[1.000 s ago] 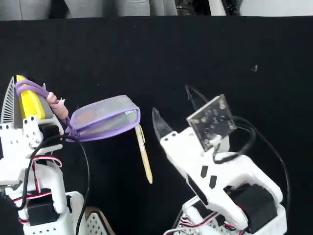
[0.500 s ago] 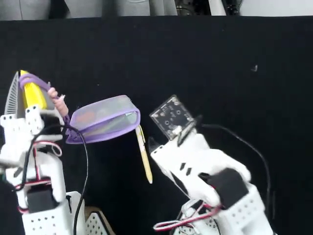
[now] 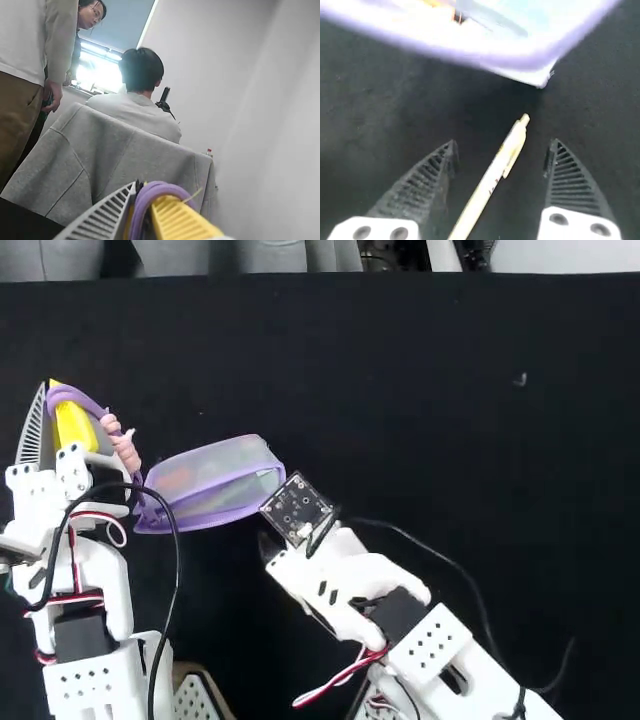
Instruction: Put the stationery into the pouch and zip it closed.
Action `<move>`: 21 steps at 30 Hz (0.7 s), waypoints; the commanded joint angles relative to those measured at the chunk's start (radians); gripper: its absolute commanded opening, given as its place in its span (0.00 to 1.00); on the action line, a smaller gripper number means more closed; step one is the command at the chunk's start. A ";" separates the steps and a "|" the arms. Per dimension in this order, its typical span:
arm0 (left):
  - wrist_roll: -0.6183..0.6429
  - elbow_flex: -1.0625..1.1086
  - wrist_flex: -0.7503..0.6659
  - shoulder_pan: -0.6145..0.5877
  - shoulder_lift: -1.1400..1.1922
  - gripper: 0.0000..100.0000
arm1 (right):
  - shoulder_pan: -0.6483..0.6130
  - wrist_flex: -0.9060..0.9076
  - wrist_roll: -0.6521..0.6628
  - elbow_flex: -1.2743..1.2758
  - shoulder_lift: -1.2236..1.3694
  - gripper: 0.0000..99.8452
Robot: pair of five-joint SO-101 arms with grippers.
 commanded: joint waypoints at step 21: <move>0.005 0.045 -0.020 -0.007 -0.170 0.03 | 0.121 -0.100 -0.087 -0.668 1.116 0.27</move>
